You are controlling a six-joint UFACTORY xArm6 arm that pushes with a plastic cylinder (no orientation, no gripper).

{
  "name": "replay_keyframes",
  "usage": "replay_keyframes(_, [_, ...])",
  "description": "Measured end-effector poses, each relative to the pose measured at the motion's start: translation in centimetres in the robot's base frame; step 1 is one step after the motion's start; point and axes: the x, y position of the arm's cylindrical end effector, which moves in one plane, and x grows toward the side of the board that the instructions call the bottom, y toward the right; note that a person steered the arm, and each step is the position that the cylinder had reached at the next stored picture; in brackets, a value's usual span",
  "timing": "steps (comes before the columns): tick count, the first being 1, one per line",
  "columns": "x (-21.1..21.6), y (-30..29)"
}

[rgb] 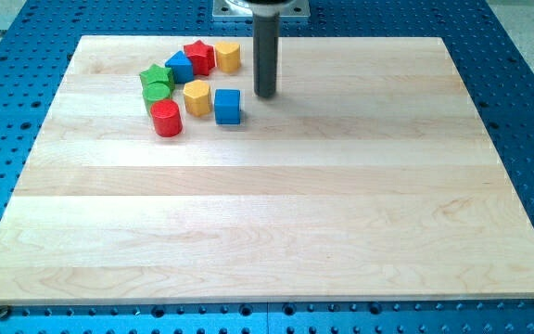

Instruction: Push the hexagon into the red circle

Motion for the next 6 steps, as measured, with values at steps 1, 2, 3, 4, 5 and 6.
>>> replay_keyframes(1, [1.0,-6.0])
replay_keyframes(2, [4.4,-8.4])
replay_keyframes(3, [6.4,-8.2])
replay_keyframes(4, [6.9,-7.0])
replay_keyframes(5, [12.4,-6.8])
replay_keyframes(6, [16.8,-10.6])
